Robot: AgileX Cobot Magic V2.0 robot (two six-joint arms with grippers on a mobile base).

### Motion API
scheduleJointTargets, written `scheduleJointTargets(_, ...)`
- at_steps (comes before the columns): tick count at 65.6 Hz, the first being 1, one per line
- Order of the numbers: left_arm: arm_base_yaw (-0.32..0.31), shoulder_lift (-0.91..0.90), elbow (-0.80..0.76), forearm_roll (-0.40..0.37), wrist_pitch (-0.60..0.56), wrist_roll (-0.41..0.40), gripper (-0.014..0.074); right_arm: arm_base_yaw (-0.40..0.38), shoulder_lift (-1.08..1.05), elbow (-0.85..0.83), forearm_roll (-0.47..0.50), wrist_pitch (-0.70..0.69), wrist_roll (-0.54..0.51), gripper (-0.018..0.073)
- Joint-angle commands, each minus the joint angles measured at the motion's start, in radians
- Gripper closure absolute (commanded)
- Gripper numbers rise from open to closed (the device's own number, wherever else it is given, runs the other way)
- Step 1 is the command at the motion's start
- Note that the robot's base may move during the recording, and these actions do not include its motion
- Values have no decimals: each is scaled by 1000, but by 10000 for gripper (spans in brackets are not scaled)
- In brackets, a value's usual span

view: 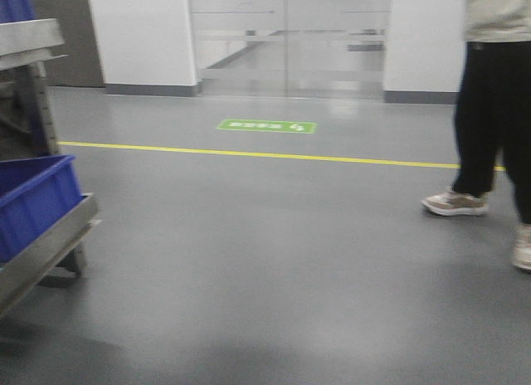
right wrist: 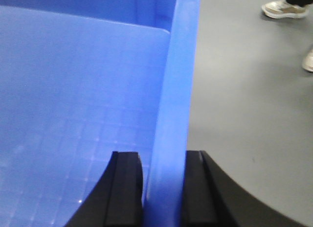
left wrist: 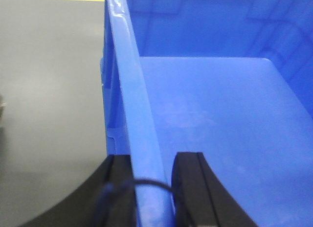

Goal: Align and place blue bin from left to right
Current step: 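Drive and turn the base toward the second rack carrying the bin, then drive up to the second rack's upper shelf holding the bin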

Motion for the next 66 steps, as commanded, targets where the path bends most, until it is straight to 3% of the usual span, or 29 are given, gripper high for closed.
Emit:
scheduleJointTargets(1, -7, -27, -15, -14, -94, 22, 707, 4, -19, -11, -5, -113, -26, 712)
scheduleJointTargets(66, -7, -27, -15, -14, -94, 22, 707, 4, -19, -11, -5, -113, -26, 712)
